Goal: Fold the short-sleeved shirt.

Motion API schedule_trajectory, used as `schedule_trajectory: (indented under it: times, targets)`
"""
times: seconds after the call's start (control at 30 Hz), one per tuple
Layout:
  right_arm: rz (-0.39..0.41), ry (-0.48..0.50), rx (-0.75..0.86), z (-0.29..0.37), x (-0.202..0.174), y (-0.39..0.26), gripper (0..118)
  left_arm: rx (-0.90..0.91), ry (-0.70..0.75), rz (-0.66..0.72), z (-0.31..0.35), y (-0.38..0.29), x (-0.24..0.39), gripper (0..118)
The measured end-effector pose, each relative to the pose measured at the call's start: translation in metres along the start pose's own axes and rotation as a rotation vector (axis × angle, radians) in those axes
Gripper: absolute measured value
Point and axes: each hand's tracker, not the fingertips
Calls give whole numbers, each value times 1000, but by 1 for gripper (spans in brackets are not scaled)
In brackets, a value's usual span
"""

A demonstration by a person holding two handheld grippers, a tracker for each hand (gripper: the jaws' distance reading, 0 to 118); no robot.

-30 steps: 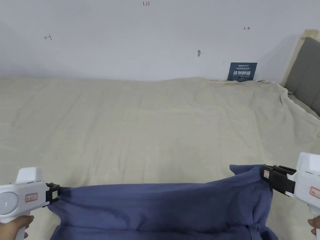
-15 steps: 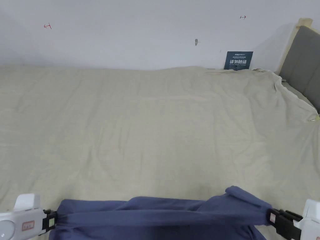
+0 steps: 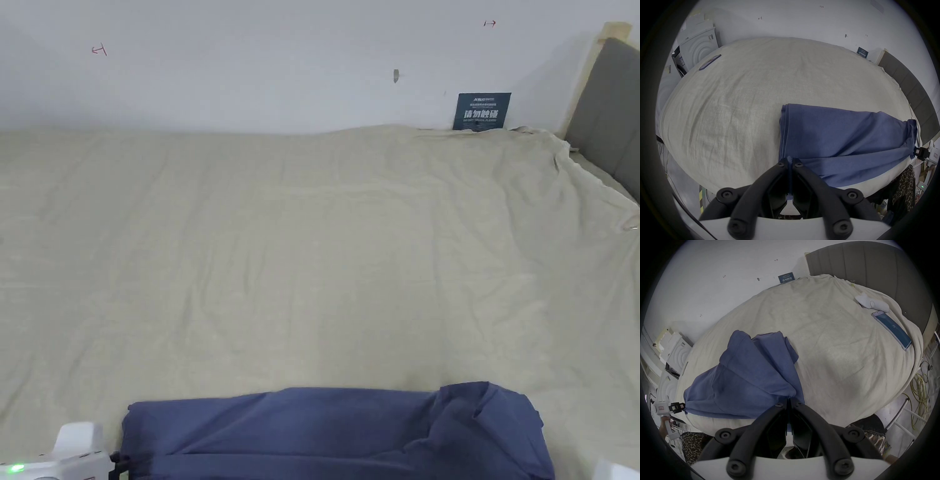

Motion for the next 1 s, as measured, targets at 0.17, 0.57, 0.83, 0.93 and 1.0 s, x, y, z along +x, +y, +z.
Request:
schedule_trajectory:
  times: [0.17, 0.57, 0.83, 0.93, 1.0]
  targets:
    - [86, -10, 22, 22, -19, 13, 13, 10, 25, 9, 15, 7, 4, 80]
    - [199, 78, 390, 116, -83, 83, 103, 418, -47, 17, 116, 65, 22, 113]
    - [300, 20, 608, 148, -134, 106, 88, 579, -30, -30, 154, 92, 49, 111]
    - [317, 20, 630, 150, -146, 107, 61, 651, -19, -35, 157, 90, 58, 87]
    - [331, 8, 646, 149, -153, 105, 30, 671, -25, -21, 156, 87, 61, 57]
